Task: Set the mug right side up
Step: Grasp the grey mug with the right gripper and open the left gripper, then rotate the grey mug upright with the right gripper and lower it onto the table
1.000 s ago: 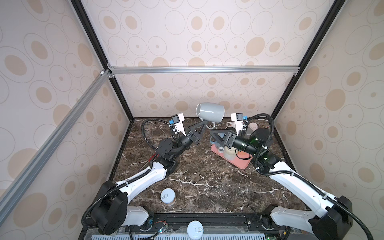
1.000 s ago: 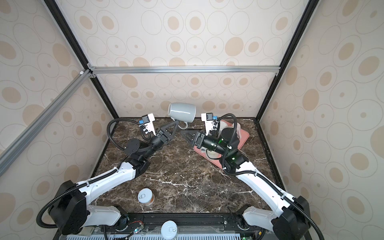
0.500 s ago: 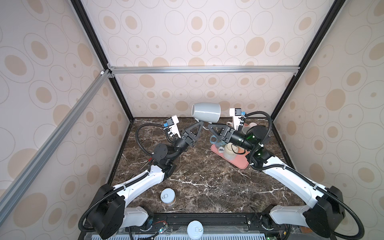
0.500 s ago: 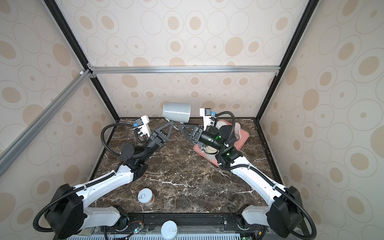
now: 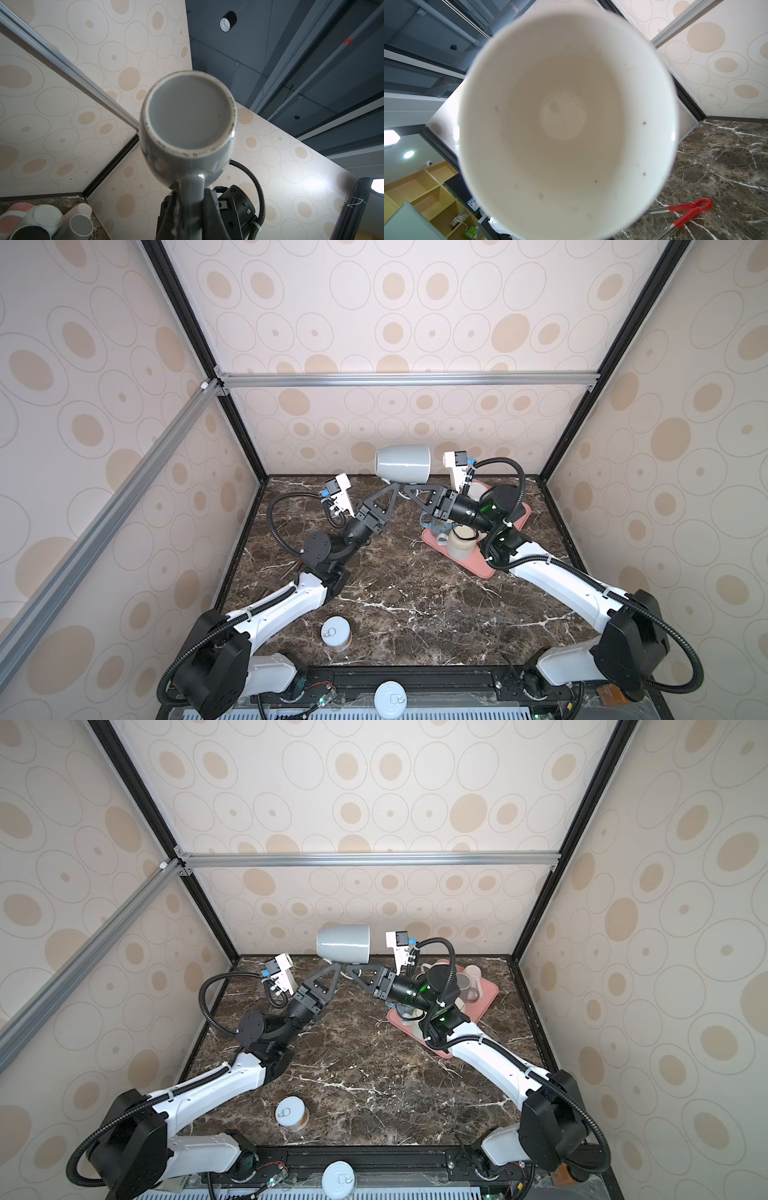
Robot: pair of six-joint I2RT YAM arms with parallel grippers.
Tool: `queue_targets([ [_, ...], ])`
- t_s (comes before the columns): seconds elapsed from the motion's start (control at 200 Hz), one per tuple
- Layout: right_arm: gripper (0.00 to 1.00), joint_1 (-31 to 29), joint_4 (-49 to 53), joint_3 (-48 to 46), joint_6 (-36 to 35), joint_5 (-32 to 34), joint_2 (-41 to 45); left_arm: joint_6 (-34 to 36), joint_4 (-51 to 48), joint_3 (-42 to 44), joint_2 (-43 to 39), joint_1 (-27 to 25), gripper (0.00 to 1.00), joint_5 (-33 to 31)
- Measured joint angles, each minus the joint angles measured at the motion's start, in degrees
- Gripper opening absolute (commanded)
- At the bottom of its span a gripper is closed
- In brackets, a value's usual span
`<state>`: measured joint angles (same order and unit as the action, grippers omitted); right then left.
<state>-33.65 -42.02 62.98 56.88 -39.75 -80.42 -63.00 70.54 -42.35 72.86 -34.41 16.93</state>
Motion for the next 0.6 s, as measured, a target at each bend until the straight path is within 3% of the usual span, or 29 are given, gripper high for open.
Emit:
queue_targets([
  [0.045, 0.00, -0.15, 2.45, 0.48, -0.92, 0.48, 0.20, -0.11, -0.90, 0.42, -0.35, 0.37, 0.34, 0.37],
  [0.105, 0.00, -0.35, 7.78, 2.12, -2.84, 1.66, 0.28, 0.46, -3.41, 0.70, -1.46, 1.07, 0.49, 0.92],
  [0.28, 0.00, -0.68, 22.84, 7.34, -8.70, 8.17, 0.13, 5.75, -17.31, 1.99, -9.60, 3.50, 0.74, 0.55],
  [0.38, 0.00, -0.83, 30.23, 11.17, -10.95, 12.02, -1.90, 9.94, -26.36, 3.67, -15.91, 5.51, 0.82, -2.01],
  [0.6, 0.00, -2.58, 51.06, 28.41, -18.08, 22.01, -15.19, 17.66, -45.59, 8.02, -25.40, 9.03, 0.86, -10.40],
])
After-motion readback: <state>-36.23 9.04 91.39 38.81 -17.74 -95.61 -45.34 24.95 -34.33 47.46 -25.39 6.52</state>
